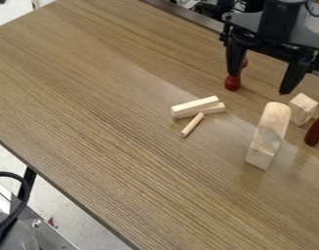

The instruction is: Move the cube with a hole to the left

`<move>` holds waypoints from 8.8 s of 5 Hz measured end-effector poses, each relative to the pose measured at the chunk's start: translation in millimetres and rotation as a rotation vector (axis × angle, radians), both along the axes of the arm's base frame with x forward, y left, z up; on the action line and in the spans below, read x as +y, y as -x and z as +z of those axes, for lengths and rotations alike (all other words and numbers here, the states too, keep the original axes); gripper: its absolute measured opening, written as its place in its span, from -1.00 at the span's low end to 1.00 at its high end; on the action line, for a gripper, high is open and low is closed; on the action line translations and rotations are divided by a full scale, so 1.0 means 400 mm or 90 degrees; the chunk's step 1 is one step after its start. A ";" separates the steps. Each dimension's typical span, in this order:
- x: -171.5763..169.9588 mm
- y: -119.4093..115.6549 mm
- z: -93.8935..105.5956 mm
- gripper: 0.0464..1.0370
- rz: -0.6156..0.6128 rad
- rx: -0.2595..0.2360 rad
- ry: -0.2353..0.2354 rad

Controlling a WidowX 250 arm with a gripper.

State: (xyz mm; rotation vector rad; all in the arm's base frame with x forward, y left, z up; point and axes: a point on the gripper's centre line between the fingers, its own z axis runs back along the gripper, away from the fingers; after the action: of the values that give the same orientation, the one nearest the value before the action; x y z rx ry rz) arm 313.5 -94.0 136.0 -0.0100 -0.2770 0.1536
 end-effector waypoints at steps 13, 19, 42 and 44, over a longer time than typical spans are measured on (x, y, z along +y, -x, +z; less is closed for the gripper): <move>-0.157 -0.275 -0.040 0.92 -0.275 -0.038 -0.107; -0.103 -0.299 -0.176 0.92 -0.156 -0.094 -0.088; 0.404 -0.161 -0.278 0.74 0.066 -0.161 0.531; 0.439 -0.152 -0.275 0.86 0.057 -0.163 0.426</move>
State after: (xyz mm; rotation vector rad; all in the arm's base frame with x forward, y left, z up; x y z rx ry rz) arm 374.3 81.8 25.8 -0.6854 -0.4710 0.3300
